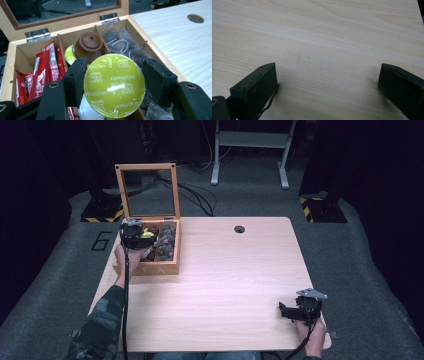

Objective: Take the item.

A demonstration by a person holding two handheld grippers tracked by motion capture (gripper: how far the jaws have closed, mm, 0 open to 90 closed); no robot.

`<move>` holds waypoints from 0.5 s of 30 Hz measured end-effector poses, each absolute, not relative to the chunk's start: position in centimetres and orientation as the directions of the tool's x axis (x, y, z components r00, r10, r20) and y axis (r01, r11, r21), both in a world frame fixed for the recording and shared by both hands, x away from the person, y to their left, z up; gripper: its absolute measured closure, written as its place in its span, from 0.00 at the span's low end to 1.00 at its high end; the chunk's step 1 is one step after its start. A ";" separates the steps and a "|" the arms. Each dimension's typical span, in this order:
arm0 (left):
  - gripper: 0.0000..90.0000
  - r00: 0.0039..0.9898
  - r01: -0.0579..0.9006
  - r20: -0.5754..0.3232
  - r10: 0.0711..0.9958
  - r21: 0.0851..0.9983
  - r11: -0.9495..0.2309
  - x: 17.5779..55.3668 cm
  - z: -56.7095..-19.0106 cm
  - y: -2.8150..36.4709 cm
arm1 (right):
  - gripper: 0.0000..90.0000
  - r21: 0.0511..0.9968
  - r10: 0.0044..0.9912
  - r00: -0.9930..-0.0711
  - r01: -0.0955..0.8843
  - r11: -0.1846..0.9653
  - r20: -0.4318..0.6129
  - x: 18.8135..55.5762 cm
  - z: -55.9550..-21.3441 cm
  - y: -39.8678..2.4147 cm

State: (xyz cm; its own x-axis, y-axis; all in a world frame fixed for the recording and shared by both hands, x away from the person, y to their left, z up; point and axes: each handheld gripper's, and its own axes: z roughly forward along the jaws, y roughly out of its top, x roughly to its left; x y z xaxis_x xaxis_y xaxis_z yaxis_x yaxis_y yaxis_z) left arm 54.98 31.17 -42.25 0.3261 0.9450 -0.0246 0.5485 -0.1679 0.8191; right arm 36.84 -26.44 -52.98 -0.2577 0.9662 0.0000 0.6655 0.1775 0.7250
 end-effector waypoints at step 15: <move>0.43 0.366 0.517 -0.040 0.930 0.840 -0.167 53.7 -41.0 30.6 | 0.02 0.725 0.967 -0.256 0.666 0.175 0.002 36.8 -53.0 -26.4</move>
